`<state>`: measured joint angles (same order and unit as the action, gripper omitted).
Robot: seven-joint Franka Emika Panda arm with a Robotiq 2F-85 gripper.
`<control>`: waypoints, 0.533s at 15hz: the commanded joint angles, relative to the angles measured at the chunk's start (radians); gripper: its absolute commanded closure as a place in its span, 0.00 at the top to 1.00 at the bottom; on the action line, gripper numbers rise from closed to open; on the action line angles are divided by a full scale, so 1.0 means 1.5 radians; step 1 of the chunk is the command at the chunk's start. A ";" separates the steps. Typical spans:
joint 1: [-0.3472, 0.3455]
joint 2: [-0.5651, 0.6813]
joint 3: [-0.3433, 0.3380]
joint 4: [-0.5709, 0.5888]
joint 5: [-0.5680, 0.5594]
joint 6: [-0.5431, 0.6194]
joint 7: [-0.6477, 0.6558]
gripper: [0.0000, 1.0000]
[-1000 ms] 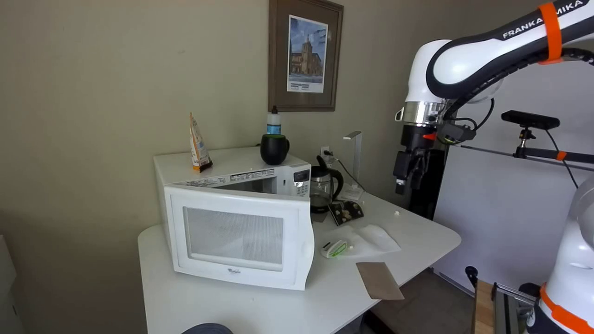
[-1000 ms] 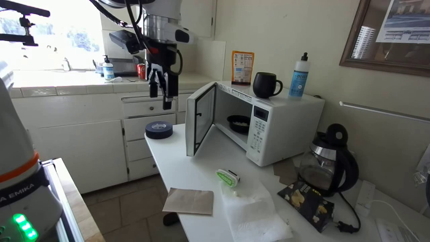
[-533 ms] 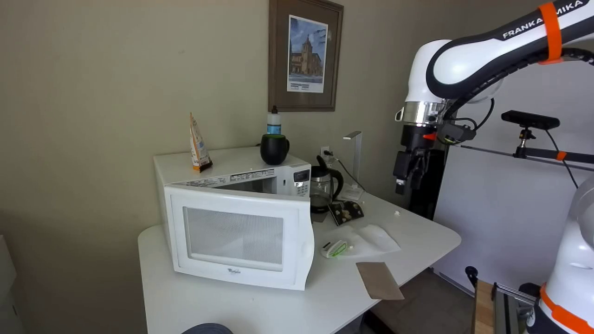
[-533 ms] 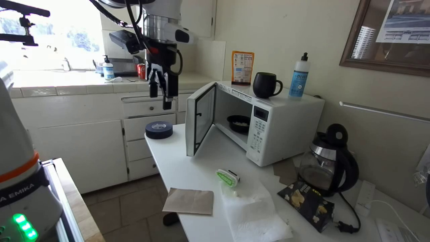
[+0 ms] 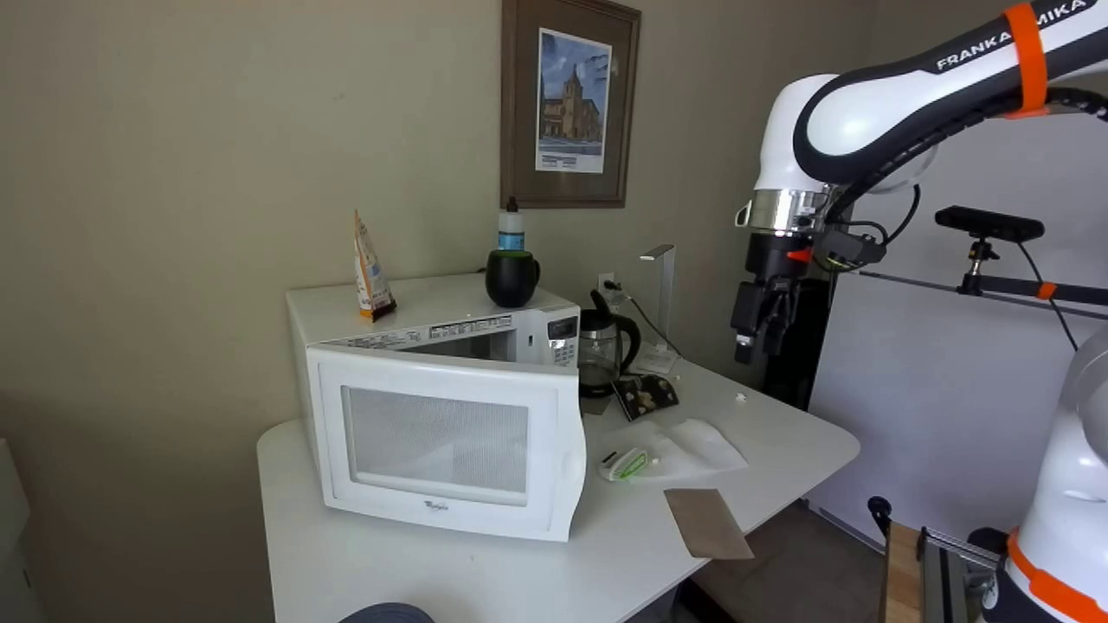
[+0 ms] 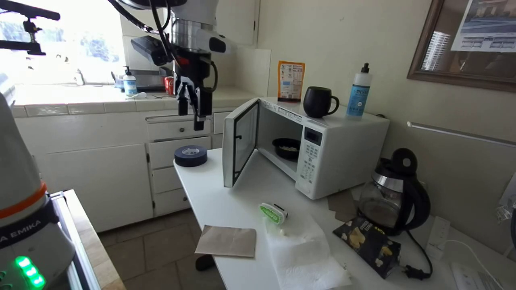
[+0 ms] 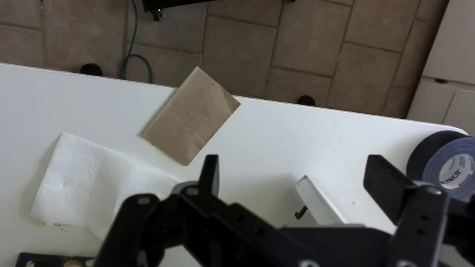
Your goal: Open the door of the microwave wider
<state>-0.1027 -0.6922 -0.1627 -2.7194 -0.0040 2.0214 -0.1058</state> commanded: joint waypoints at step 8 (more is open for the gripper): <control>0.107 0.173 -0.018 0.062 0.317 0.228 0.002 1.00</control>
<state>0.0286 -0.5392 -0.1601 -2.6968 0.3667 2.2963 -0.0780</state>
